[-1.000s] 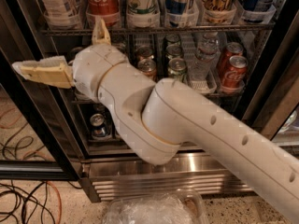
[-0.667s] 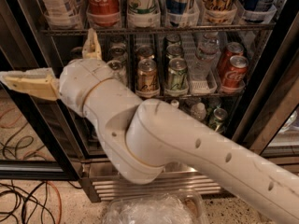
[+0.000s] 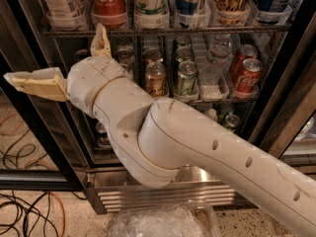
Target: Pick blue plastic bottle from top shelf of fridge
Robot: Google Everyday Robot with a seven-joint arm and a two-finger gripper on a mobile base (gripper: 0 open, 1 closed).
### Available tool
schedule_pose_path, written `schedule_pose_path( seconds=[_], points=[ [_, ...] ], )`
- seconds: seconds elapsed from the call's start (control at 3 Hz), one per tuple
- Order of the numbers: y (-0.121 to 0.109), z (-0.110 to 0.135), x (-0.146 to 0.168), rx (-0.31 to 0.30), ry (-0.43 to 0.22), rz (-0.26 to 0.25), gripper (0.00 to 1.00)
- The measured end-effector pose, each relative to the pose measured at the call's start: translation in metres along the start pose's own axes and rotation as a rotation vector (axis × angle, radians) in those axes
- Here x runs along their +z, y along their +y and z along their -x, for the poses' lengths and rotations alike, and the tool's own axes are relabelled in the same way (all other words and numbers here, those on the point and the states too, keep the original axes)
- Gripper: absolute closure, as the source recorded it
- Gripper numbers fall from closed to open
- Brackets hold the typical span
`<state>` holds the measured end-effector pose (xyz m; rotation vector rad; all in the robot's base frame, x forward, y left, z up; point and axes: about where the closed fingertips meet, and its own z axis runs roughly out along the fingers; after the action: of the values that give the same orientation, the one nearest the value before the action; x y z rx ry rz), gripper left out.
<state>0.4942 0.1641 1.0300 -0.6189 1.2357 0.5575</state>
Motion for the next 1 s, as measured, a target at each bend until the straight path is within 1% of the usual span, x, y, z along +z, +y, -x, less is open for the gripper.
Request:
schedule_pose_path(
  seconds=[0.33, 0.67, 1.0],
  points=[
    [-0.007, 0.004, 0.005, 0.006, -0.004, 0.007, 0.0],
    [-0.016, 0.005, 0.021, 0.075, -0.03, -0.008, 0.0],
    [-0.016, 0.005, 0.021, 0.075, -0.03, -0.008, 0.02]
  ],
)
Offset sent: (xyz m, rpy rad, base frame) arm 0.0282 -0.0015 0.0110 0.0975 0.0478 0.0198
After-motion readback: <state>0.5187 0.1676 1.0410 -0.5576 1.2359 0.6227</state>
